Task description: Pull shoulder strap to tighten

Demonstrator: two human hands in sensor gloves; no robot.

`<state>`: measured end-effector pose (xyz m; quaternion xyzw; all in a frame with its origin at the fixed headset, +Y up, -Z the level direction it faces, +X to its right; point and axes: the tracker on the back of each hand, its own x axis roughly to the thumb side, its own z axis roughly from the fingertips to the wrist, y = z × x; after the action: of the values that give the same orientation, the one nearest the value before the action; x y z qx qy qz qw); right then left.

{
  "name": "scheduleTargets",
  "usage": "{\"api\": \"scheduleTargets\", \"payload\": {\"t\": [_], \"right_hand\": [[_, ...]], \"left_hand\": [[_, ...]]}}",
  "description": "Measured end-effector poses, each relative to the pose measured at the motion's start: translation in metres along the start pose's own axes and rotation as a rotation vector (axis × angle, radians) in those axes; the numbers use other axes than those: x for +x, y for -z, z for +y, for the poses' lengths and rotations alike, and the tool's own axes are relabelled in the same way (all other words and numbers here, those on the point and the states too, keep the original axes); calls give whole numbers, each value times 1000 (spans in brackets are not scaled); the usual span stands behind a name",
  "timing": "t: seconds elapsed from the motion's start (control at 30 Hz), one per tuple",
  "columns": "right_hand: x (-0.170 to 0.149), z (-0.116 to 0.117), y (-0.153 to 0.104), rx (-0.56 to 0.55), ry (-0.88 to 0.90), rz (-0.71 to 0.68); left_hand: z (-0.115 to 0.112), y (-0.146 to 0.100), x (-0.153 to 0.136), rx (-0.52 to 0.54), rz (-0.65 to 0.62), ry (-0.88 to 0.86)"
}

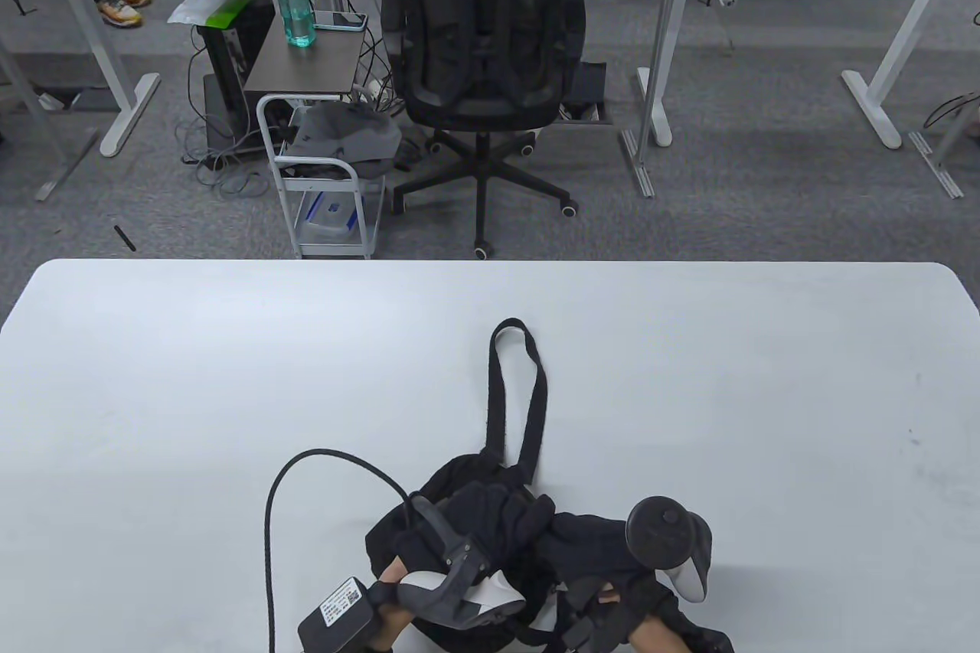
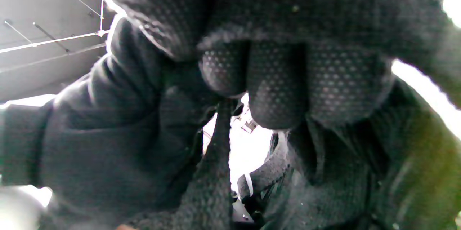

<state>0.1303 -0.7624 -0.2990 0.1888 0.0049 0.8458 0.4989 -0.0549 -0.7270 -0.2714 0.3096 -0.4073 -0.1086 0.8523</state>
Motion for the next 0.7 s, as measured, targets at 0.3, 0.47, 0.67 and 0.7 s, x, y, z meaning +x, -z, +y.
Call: {"api": "scheduleTargets", "payload": {"t": [0.3,0.47,0.67,0.7], "right_hand": [[2,2,1,27,-42,4],[-2,2,1,19,-9,17],[-4,5,0,7,6,28],[-4,4,-1,-8,-2,18]], "left_hand": [[-14,-3,-23,-85,68,-71],[-2,-1,-16,-56,46,12],[9,1,3,-1,9,21],[10,1,4,4,10,47]]}}
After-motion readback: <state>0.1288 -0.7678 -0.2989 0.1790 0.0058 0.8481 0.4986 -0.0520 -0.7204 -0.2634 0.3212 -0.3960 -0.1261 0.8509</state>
